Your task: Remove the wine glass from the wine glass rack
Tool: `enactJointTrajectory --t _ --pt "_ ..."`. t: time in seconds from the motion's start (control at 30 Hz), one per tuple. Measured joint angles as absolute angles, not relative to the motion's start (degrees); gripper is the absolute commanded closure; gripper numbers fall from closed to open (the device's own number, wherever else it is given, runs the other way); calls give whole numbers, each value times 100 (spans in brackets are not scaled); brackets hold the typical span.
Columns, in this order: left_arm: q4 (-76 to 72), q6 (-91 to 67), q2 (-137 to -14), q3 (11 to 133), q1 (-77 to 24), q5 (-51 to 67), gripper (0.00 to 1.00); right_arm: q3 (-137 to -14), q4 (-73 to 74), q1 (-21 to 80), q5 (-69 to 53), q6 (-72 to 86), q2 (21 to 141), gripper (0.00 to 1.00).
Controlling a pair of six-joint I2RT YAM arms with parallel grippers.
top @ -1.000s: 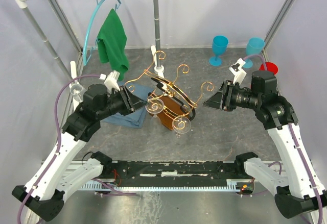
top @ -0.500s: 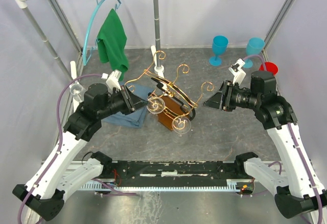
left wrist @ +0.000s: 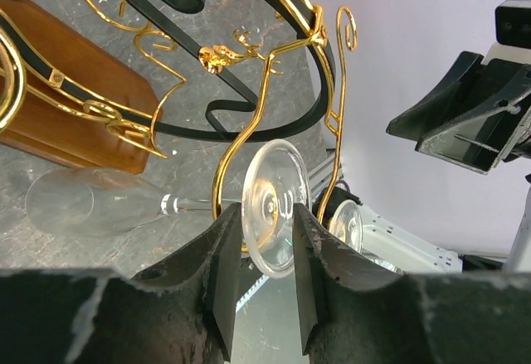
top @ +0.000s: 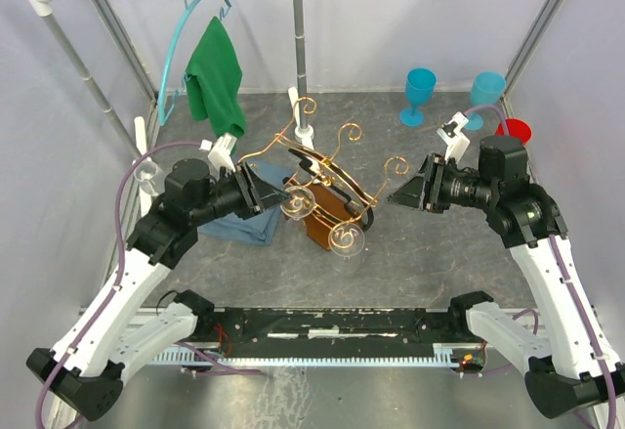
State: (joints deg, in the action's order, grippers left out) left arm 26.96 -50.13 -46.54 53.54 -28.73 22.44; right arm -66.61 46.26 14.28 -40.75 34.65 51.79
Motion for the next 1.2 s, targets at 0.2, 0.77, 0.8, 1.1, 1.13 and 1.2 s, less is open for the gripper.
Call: enactJointTrajectory --t 0.2,0.77,0.8,1.1,1.13,1.2 --pt "2530 -5033 -4786 5317 -2875 2311 72 -6661 4628 1428 -4073 3465 5179 50" --pt "2324 -5131 -4589 5113 -2899 2405 97 -6661 4628 1428 -4073 3468 5179 50" --pt "2375 -5129 -4554 5113 -2899 2397 97 -6661 4628 1428 -4073 3465 5179 50" --pt "2792 -5070 -4154 5113 -2899 1885 97 -6571 4626 1428 -4071 3470 5144 50" --pt "2805 -5065 -4147 5116 -2899 1859 97 -6571 4626 1428 -4069 3470 5142 50" --pt "2845 -5048 -4101 5116 -2902 1710 97 -6571 4626 1435 -4071 3470 5133 50"
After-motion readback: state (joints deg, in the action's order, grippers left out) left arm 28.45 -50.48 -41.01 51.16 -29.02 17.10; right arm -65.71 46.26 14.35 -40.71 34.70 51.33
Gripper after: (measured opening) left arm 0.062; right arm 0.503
